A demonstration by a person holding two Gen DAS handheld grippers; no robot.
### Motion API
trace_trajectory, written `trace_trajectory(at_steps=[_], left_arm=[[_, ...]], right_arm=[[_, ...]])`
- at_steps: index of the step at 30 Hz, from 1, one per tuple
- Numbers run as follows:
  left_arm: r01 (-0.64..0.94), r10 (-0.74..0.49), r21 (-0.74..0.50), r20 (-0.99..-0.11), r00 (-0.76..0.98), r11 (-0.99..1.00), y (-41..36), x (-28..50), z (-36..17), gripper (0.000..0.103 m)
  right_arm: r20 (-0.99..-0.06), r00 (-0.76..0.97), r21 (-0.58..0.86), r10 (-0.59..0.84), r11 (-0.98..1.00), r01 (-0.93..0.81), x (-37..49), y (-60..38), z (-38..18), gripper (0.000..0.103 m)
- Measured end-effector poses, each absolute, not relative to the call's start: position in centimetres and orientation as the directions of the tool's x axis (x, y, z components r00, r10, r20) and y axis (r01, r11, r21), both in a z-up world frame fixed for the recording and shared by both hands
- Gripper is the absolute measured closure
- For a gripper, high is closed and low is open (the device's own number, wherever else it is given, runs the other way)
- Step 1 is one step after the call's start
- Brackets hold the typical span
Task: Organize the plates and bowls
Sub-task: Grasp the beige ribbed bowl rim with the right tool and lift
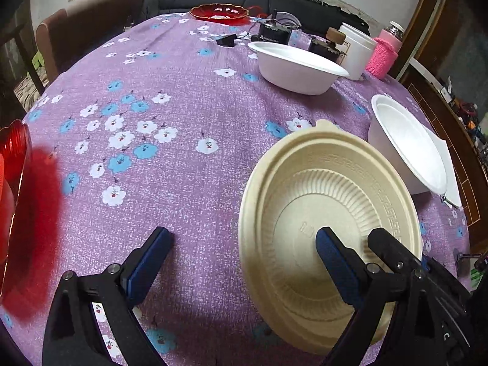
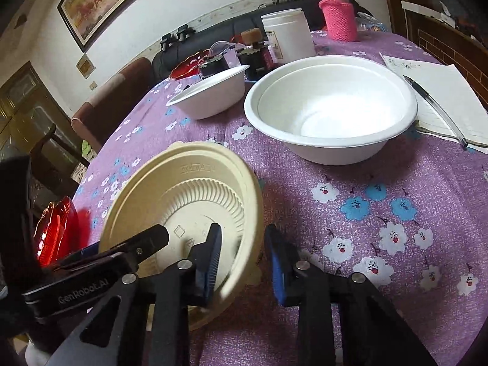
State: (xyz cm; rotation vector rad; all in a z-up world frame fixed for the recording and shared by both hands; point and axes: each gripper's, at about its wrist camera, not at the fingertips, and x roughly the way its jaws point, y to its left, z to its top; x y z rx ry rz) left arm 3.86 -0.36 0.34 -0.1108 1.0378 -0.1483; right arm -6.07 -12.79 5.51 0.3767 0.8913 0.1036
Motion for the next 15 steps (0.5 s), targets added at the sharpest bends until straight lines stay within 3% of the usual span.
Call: trace_trajectory(at_steps=[1, 5, 6, 15], left_arm=[[0.073, -0.177, -0.162, -0.847, 0.501, 0.984, -0.4, 3.9, 0.4, 0.012], [0.095, -0.170, -0.142, -0.846, 0.505, 0.985, -0.5, 3.9, 0.8, 0.065], [0.106, -0.193, -0.162, -0.846, 0.496, 0.981, -0.5, 3.9, 0.8, 0.074], [0.105, -0.227, -0.201, -0.845, 0.485, 0.974, -0.3, 3.1, 0.8, 0.084]], right_arm=[[-0.739, 0.627, 0.364, 0.245, 0.929, 0.067, -6.1, -12.7, 5.5, 0.074], [-0.744, 0.622, 0.359, 0.244, 0.931, 0.063, -6.0, -12.5, 5.3, 0.076], [-0.744, 0.620, 0.358, 0.247, 0.932, 0.059, -6.0, -12.4, 5.3, 0.077], [-0.718, 0.647, 0.358, 0.256, 0.933, 0.028, -6.5, -12.0, 5.9, 0.086]])
